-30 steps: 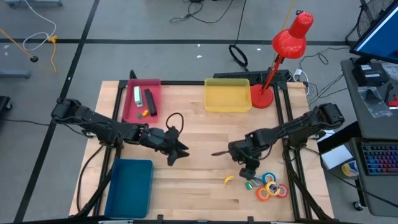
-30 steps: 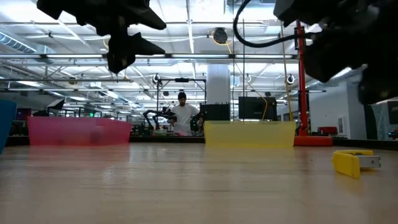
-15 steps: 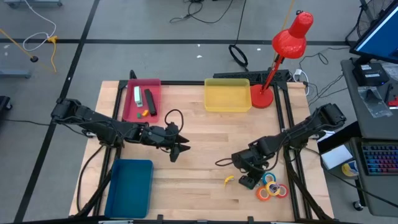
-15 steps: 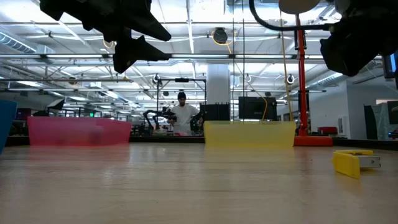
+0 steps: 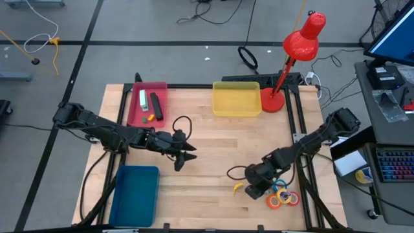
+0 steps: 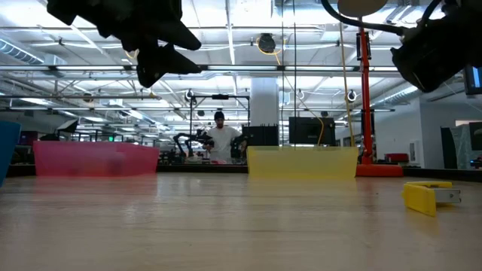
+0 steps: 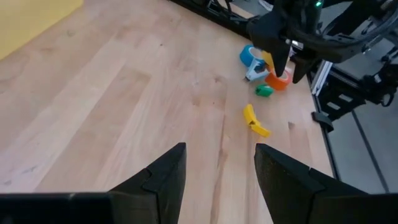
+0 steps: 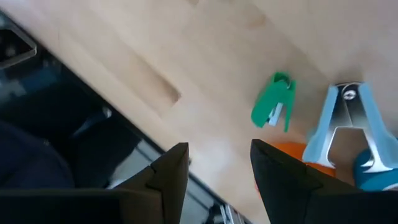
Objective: Pick and place Stapler, Stapler remover, tape
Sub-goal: Put the green stapler into the red bin
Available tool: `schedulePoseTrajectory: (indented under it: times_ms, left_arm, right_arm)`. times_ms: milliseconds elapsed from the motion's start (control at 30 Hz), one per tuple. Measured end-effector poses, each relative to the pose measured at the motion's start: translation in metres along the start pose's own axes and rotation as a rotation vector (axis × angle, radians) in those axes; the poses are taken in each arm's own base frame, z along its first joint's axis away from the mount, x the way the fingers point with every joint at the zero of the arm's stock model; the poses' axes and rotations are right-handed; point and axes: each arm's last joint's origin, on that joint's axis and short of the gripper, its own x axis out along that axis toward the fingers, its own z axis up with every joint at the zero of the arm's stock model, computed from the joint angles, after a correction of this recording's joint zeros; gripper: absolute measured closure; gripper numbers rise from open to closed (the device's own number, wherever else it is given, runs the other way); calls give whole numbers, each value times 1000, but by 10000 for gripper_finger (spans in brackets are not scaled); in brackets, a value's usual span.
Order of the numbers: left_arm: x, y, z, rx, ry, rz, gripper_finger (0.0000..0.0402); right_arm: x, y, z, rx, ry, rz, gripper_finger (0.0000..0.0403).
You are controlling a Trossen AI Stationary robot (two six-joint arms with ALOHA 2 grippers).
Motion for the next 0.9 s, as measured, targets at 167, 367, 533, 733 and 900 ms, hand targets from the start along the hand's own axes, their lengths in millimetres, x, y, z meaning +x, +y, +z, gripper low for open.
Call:
schedulePoseTrajectory:
  times_ms: [167, 367, 533, 733, 900]
  left_arm:
    - [0, 0, -1, 41, 7, 4, 213]
    - [0, 2, -1, 85, 12, 9, 213]
    - [1, 7, 2, 82, 11, 12, 213]
    - [1, 12, 5, 75, 19, -5, 213]
    - [1, 15, 6, 83, 21, -9, 213]
  right_arm:
    - [3, 0, -6, 66, -73, -15, 238]
    - [6, -2, -11, 145, -87, -38, 238]
    - [8, -5, -12, 182, -113, -52, 238]
    - [13, -11, -10, 235, -129, -35, 238]
    - [16, -14, -9, 246, -130, -28, 239]
